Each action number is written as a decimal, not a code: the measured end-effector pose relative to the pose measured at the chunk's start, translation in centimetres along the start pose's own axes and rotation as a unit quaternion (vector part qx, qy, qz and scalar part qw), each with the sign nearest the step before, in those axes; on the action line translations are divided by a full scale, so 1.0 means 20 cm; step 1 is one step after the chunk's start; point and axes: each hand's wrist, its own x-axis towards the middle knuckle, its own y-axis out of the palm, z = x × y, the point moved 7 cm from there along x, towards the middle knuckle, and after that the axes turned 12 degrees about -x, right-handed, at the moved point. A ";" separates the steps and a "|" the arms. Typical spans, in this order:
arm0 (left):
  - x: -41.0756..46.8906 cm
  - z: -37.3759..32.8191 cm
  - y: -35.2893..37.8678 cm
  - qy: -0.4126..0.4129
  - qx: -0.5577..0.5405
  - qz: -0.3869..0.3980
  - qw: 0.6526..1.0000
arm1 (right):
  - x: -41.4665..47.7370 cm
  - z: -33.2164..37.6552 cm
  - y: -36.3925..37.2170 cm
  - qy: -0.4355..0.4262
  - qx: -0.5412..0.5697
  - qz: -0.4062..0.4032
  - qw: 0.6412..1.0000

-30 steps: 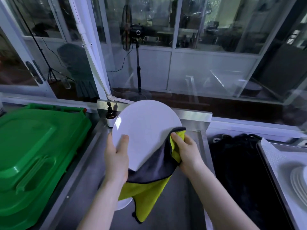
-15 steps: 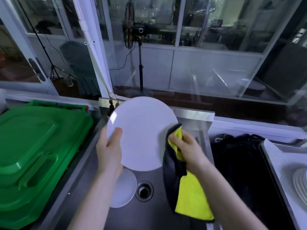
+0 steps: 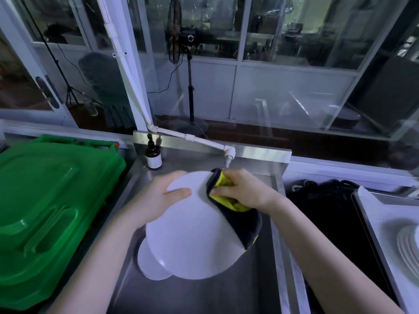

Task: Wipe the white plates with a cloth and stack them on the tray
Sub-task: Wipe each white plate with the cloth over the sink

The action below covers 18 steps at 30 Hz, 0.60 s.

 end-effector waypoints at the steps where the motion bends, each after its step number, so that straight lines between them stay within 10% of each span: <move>1: 0.00 0.00 0.00 0.000 0.026 0.009 1.000 | 0.00 0.01 0.03 -0.013 0.006 0.011 1.000; 6: -0.07 0.01 -0.10 0.048 -0.099 -0.187 0.976 | -0.06 -0.14 0.07 0.082 0.250 -0.078 0.961; 12: -0.20 0.14 0.16 0.011 -0.331 -0.322 0.887 | -0.17 -0.29 0.24 0.219 0.568 -0.229 0.760; 18: -0.16 0.10 0.12 0.031 -0.268 -0.357 0.894 | -0.17 -0.27 0.20 0.205 0.492 -0.242 0.811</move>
